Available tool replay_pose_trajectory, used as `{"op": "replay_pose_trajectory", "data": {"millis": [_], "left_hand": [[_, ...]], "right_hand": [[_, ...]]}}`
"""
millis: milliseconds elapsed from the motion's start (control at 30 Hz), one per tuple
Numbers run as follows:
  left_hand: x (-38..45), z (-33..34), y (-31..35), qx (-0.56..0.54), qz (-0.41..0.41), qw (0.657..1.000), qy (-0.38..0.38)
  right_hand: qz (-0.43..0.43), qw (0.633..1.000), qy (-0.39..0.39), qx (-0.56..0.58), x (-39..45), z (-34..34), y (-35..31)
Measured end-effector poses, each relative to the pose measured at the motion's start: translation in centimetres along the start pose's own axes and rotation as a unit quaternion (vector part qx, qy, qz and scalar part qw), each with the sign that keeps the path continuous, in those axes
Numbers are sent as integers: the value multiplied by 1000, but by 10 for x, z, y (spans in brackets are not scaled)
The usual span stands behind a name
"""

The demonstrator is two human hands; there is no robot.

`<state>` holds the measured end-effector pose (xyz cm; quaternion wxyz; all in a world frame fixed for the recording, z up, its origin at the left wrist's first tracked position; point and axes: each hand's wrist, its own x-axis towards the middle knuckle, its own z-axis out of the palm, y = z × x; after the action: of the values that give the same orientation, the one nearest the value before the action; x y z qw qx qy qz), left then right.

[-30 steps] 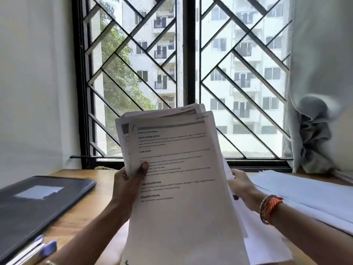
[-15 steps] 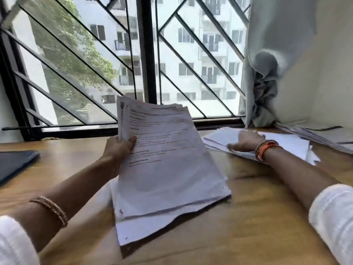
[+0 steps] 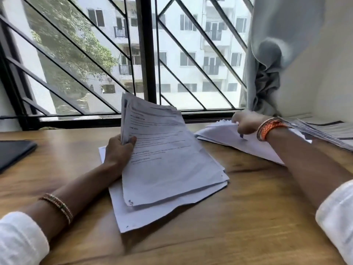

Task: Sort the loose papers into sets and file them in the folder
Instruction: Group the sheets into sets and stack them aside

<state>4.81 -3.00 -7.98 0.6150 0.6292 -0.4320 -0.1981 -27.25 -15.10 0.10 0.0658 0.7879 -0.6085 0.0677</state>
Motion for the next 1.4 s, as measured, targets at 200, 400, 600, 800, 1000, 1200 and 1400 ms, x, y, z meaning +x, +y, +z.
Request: {"op": "replay_pose_trajectory", "data": {"millis": [200, 400, 600, 800, 1000, 1200, 1400], "left_hand": [[-1, -1, 3, -24, 8, 998, 63], [-7, -2, 9, -102, 35, 990, 93], [-6, -4, 7, -143, 50, 987, 62], [-5, -3, 7, -140, 43, 986, 77], [-14, -4, 17, -158, 40, 984, 72], [-15, -4, 18, -160, 34, 985, 62], [-14, -4, 18, -162, 33, 984, 58]], "right_hand": [[-212, 691, 2, 691, -39, -84, -36], [-207, 737, -99, 635, -13, -14, -71], [-170, 759, -58, 626, -8, 7, -79], [-159, 757, -59, 631, -8, 5, -74], [-153, 755, -56, 635, -4, 7, -73], [-150, 754, -58, 637, -3, 9, -72], [-150, 757, -60, 633, -4, 8, -70]]}}
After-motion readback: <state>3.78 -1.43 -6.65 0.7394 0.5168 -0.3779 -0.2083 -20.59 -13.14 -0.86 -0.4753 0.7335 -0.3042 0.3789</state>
